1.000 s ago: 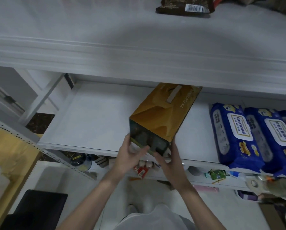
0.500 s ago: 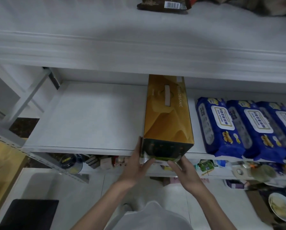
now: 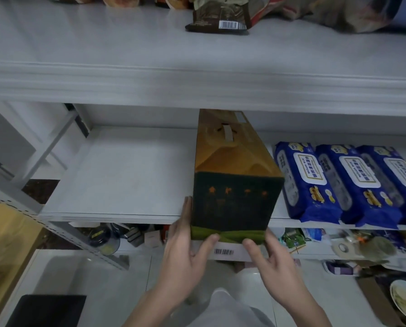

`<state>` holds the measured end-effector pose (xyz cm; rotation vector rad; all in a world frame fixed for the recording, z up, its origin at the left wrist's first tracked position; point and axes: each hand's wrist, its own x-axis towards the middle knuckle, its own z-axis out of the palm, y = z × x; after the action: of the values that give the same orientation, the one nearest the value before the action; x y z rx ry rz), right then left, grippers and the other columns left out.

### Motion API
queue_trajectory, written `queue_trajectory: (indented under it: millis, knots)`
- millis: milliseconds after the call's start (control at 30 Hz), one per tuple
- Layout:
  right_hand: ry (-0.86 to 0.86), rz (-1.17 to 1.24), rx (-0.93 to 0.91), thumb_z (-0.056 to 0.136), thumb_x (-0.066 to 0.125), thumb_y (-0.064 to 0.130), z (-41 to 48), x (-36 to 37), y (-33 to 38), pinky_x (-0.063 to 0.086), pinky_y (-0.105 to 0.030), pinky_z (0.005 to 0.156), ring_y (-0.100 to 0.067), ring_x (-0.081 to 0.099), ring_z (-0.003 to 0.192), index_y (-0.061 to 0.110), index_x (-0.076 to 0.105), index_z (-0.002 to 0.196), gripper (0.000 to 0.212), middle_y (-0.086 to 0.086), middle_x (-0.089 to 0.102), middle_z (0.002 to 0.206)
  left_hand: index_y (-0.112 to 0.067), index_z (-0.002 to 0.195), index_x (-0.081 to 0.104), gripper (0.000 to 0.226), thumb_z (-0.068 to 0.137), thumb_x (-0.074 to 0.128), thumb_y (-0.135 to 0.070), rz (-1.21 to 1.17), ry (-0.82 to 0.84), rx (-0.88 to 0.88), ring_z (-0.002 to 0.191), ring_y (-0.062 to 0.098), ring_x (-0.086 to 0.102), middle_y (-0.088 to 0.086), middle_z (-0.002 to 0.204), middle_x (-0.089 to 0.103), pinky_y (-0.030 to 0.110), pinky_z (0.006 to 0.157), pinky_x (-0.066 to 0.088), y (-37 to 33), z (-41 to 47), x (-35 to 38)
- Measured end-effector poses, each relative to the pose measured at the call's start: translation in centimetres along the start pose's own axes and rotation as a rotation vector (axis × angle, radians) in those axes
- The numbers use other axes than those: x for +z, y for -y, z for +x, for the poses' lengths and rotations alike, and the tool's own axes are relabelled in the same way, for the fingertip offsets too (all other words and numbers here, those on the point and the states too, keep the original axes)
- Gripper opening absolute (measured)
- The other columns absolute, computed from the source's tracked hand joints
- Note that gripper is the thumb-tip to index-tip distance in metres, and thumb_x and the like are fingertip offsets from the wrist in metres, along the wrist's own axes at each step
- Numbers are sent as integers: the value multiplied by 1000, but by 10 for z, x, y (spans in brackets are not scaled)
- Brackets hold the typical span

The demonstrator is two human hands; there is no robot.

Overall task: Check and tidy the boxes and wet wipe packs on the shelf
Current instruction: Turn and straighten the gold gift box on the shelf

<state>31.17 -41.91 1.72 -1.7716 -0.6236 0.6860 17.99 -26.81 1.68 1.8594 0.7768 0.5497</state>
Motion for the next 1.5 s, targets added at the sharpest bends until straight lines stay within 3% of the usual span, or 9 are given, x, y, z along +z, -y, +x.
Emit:
queue_trajectory:
  millis: [67, 100, 233, 400, 633, 800, 1067, 1233, 1500]
  knots:
    - [-21, 62, -5, 87, 63, 41, 2, -4, 15, 66, -36, 82, -2, 71, 108, 26, 65, 121, 37, 21, 73, 107, -31, 154, 31, 80, 87, 61, -62, -81, 6, 20, 133, 9, 52, -11, 140, 56, 42, 105, 52, -18, 5, -6]
    - [-28, 74, -16, 87, 64, 38, 4, -6, 23, 66, -36, 77, -3, 72, 104, 23, 66, 115, 32, 17, 74, 103, -27, 154, 33, 77, 89, 65, -53, -118, 12, 10, 127, 6, 57, -12, 135, 60, 38, 101, 55, -25, 8, -8]
    - [-30, 59, -91, 92, 64, 28, 13, -13, 49, 57, -16, 69, 2, 71, 91, 18, 66, 101, 14, 14, 75, 90, -23, 151, 42, 74, 85, 72, -39, -149, 25, 22, 120, 5, 63, -12, 128, 67, 32, 96, 58, -42, 20, -25]
    - [-25, 139, -117, 85, 57, 34, 23, -16, 64, 55, -13, 77, 6, 69, 100, 24, 67, 116, 34, 23, 77, 100, -14, 151, 42, 66, 89, 62, -27, -232, 133, 15, 124, 7, 63, -10, 130, 69, 31, 107, 50, -55, 36, -53]
    - [-28, 152, -142, 98, 58, 7, 39, -26, 73, 56, -11, 74, 7, 73, 98, 28, 64, 124, 34, 28, 78, 98, -8, 143, 54, 51, 93, 64, -2, -322, 120, -46, 114, 14, 70, -3, 120, 75, 32, 99, 55, -57, 54, -63]
    - [-38, 152, -147, 91, 63, 16, 45, -29, 71, 55, -10, 74, 8, 72, 98, 33, 65, 120, 34, 31, 77, 97, -8, 140, 57, 51, 90, 66, -3, -373, 116, -59, 111, 14, 71, -3, 117, 76, 28, 93, 58, -57, 59, -65]
    - [-29, 141, -140, 95, 61, 7, 47, -30, 71, 53, -6, 71, 14, 70, 93, 37, 64, 112, 34, 37, 74, 88, -9, 140, 58, 49, 91, 66, -1, -387, 115, -60, 113, 14, 71, -1, 119, 75, 30, 96, 57, -57, 59, -64]
    - [-32, 143, -139, 89, 65, 18, 45, -28, 72, 56, -10, 72, 8, 72, 98, 32, 67, 119, 33, 30, 77, 96, -7, 140, 57, 51, 90, 66, 1, -399, 117, -67, 113, 15, 70, 1, 121, 75, 31, 95, 57, -56, 59, -64]
    - [-56, 114, -151, 77, 68, 34, 40, -25, 69, 57, -13, 76, 8, 70, 105, 19, 67, 130, 55, 28, 77, 102, -5, 137, 58, 49, 90, 68, 0, -349, 108, -36, 109, 14, 72, -2, 116, 76, 28, 93, 58, -53, 53, -63]
